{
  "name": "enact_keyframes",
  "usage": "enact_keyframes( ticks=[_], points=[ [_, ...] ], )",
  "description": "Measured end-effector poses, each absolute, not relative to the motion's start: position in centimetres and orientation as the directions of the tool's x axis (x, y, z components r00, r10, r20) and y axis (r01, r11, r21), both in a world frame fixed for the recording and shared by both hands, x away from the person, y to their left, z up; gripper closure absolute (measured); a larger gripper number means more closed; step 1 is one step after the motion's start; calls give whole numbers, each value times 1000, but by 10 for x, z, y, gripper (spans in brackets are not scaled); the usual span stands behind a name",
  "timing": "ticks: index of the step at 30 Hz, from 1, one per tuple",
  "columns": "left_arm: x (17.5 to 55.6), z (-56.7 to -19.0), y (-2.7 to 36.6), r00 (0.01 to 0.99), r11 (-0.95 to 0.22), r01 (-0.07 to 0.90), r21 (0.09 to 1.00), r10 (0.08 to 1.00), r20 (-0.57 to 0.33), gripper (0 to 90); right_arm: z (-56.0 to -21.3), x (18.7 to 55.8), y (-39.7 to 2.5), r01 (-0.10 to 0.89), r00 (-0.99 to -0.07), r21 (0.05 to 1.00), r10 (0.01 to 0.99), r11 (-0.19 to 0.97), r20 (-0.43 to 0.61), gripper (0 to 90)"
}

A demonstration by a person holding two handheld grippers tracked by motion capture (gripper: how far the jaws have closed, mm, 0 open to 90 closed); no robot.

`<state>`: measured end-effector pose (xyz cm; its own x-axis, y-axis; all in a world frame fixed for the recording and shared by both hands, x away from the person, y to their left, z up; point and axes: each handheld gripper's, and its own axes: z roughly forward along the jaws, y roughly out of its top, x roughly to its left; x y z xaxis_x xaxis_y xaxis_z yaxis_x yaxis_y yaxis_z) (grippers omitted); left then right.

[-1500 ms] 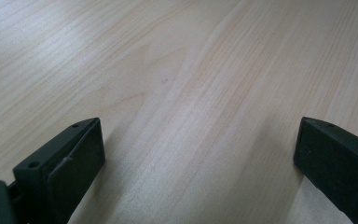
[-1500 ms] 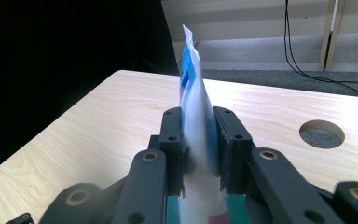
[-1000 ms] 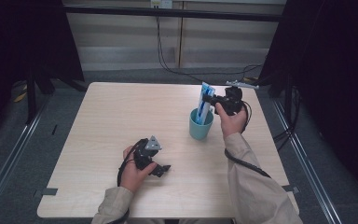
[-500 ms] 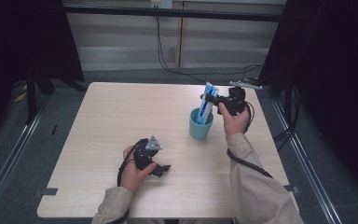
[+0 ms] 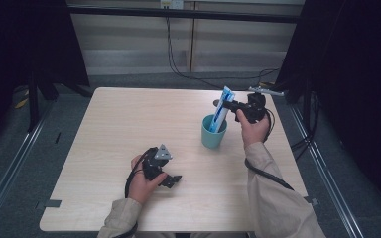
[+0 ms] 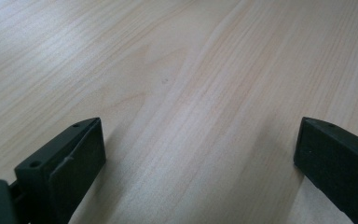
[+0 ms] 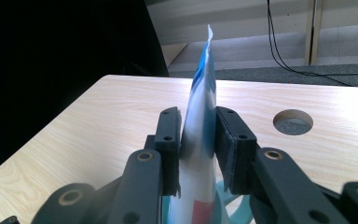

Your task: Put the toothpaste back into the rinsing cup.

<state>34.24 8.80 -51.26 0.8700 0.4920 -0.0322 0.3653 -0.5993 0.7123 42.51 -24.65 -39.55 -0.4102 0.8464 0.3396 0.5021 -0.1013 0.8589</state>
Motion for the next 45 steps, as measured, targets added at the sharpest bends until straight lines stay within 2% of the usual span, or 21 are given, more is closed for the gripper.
enact_keyframes(
  ticks=[14, 22, 28, 45],
  points=[
    [343, -513, 88, 871, -600, 364, 712, 491, -31, 16, -397, 423, -247, 506, -399, 858, 856, -94, 329, 660],
    [343, -513, 88, 871, -601, 363, 712, 490, -31, 16, -396, 421, -249, 518, -389, 852, 867, -74, 311, 557],
    [343, -513, 88, 872, -602, 363, 711, 488, -32, 15, -393, 419, -249, 520, -386, 851, 868, -75, 312, 425],
    [342, -512, 88, 871, -604, 365, 708, 491, -31, 14, -386, 407, -263, 534, -402, 845, 868, -36, 291, 296]
  ],
)
